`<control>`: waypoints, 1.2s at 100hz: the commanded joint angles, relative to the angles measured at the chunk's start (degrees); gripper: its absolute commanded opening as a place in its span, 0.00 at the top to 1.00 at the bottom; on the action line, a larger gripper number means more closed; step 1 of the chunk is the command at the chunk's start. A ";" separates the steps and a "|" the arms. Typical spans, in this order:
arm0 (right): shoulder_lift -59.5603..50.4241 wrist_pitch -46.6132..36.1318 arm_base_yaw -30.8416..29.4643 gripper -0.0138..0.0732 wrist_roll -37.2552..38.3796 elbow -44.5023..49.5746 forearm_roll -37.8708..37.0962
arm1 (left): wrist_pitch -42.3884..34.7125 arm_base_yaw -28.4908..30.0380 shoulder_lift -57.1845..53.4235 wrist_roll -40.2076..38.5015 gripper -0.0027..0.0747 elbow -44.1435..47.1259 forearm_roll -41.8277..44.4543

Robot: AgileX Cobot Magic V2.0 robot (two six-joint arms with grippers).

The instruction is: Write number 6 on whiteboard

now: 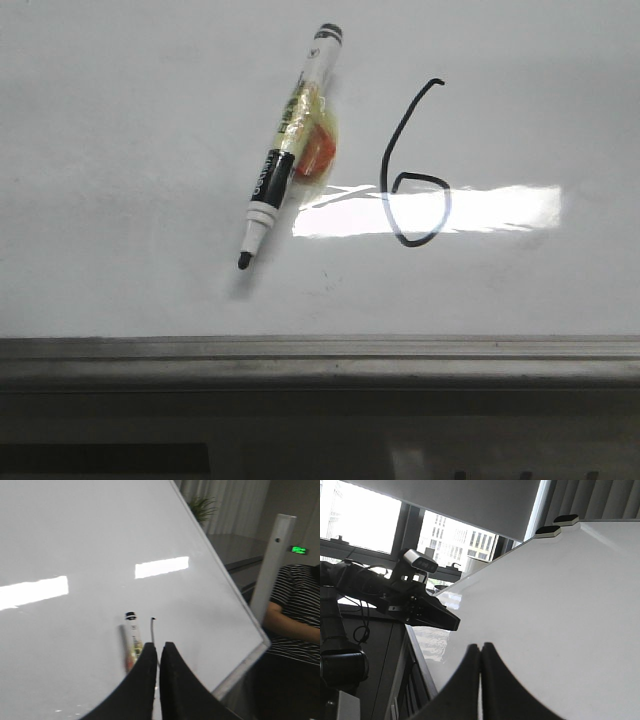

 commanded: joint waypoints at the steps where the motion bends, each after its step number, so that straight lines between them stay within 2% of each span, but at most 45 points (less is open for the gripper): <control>1: 0.69 -2.89 -0.34 0.92 0.08 -1.37 0.53 | -3.29 0.20 0.32 0.18 0.99 -0.61 5.46; 10: 0.69 -2.89 -0.34 0.92 0.08 -1.37 0.53 | -4.24 3.02 0.42 -1.26 0.99 2.33 14.67; 14: 0.69 -2.89 -0.34 0.92 0.08 -1.37 0.53 | -4.24 5.05 0.42 -4.15 0.99 3.60 19.10; 21: 0.69 -2.89 -0.34 0.92 0.08 -1.37 0.53 | -2.83 10.76 0.42 -14.07 0.99 6.29 28.65; 33: 0.69 -2.89 -0.34 0.92 0.08 -1.37 0.53 | 3.31 23.62 0.42 -38.37 0.99 10.77 51.44; 34: 0.69 -2.89 -0.34 0.92 0.08 -1.37 0.53 | 4.68 25.24 0.42 -43.67 0.99 11.23 56.35; 35: 0.69 -2.89 -0.34 0.92 0.08 -1.37 0.53 | 4.68 26.06 0.42 -43.67 0.99 11.44 56.35; 45: 0.69 -3.00 -0.34 0.92 0.08 -1.37 0.53 | 11.39 37.50 0.03 -70.64 0.99 14.06 80.61; 51: 0.69 -3.00 -0.34 0.92 0.08 -1.37 0.53 | 16.49 44.03 -1.26 -84.04 0.99 15.09 93.63; 57: 0.69 -3.00 -0.34 0.92 0.08 -1.37 0.53 | 20.13 47.93 -3.04 -91.03 0.99 15.81 100.37; 78: 0.69 -3.00 -0.34 0.92 0.08 -1.37 0.53 | 20.76 58.56 -11.90 -92.37 0.99 21.88 101.65; 93: 0.69 -3.00 -0.34 0.92 0.08 -1.37 0.53 | 21.92 64.89 -15.85 -98.13 0.99 26.20 101.58; 103: 0.69 -3.00 -0.34 0.92 0.08 -1.37 0.53 | 27.32 66.85 -17.93 -100.31 0.99 27.11 102.47; 113: 0.69 -3.00 -0.34 0.92 0.08 -1.37 0.53 | 35.84 67.11 -20.04 -100.31 0.99 27.22 103.77; 120: 0.69 -3.00 -0.34 0.92 0.08 -1.37 0.53 | 36.37 67.11 -21.46 -100.45 0.99 27.22 103.77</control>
